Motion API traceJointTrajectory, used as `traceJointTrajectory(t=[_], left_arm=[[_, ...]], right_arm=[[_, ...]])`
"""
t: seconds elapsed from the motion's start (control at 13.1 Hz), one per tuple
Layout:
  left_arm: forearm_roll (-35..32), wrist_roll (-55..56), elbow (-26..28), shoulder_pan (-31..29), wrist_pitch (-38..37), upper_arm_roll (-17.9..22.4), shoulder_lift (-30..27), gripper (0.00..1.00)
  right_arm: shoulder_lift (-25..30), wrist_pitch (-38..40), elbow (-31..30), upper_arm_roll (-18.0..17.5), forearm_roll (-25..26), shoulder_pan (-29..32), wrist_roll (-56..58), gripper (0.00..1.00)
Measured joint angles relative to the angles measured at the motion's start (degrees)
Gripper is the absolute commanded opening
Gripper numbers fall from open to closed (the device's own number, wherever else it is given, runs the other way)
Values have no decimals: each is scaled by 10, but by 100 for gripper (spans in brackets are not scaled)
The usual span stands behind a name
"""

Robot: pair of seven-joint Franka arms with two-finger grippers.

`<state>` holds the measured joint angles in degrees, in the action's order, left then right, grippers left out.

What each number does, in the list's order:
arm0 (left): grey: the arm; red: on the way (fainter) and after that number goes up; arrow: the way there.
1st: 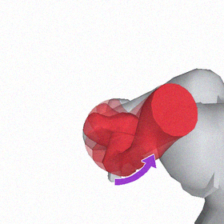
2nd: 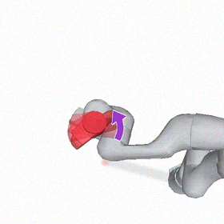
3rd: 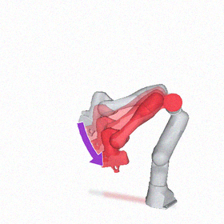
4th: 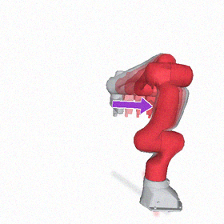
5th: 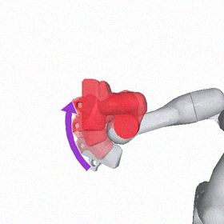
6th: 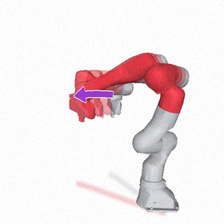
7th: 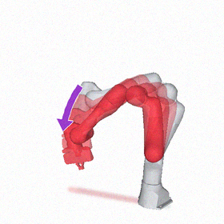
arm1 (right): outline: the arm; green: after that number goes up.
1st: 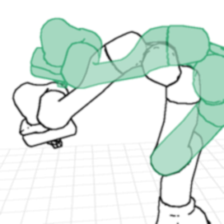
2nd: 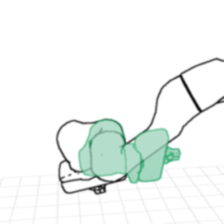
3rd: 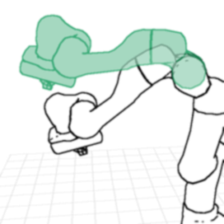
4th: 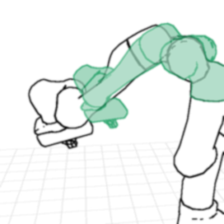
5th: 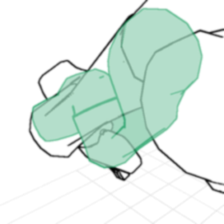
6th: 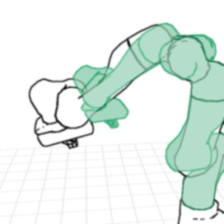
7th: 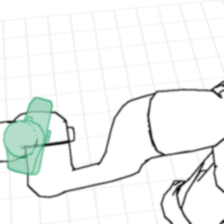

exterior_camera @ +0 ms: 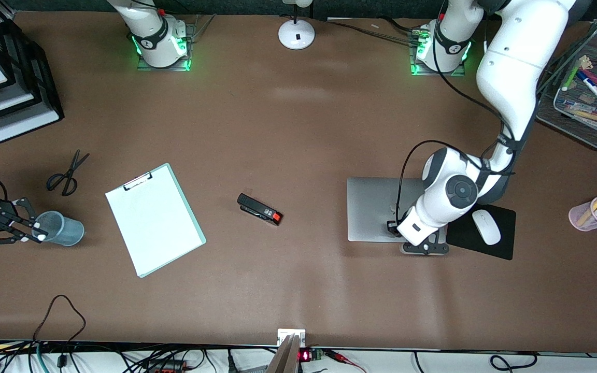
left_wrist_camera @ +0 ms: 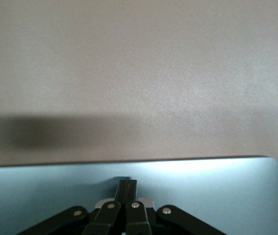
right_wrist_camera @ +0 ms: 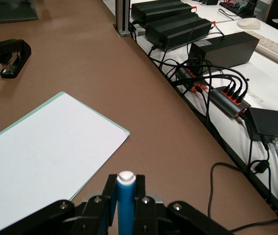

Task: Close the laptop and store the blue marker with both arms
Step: 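Release the marker in the cup while the left gripper shuts the laptop lid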

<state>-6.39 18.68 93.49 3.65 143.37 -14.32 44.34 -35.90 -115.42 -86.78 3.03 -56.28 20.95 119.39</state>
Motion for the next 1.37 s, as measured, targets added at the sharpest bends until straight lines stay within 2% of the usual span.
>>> traceJointTrajectory(t=[0.08,0.15,0.23,0.53,0.76,0.92,1.14,1.37], left_arm=[[-1,0,-3,0,5,0,3,0],[-2,0,-6,0,5,0,4,0],[-2,0,-7,0,5,0,5,0],[-3,0,-14,-5,7,1,5,0],[-3,-1,-27,-6,-15,1,-4,0],[-3,-3,-42,-6,-84,0,-33,0],[-4,-6,-77,-6,-229,0,-97,0],[-4,-6,-90,-14,-315,0,-147,0]], right_arm=[[-5,4,0,0,-2,5,8,21],[-9,9,0,0,-2,10,11,56],[-12,16,1,0,-3,16,12,100],[-14,22,4,0,-12,30,4,100],[-2,25,19,-2,10,28,-73,100],[26,28,26,-8,71,16,-175,100],[84,28,30,-9,181,-19,-360,100],[130,42,29,-10,272,-48,-515,100]])
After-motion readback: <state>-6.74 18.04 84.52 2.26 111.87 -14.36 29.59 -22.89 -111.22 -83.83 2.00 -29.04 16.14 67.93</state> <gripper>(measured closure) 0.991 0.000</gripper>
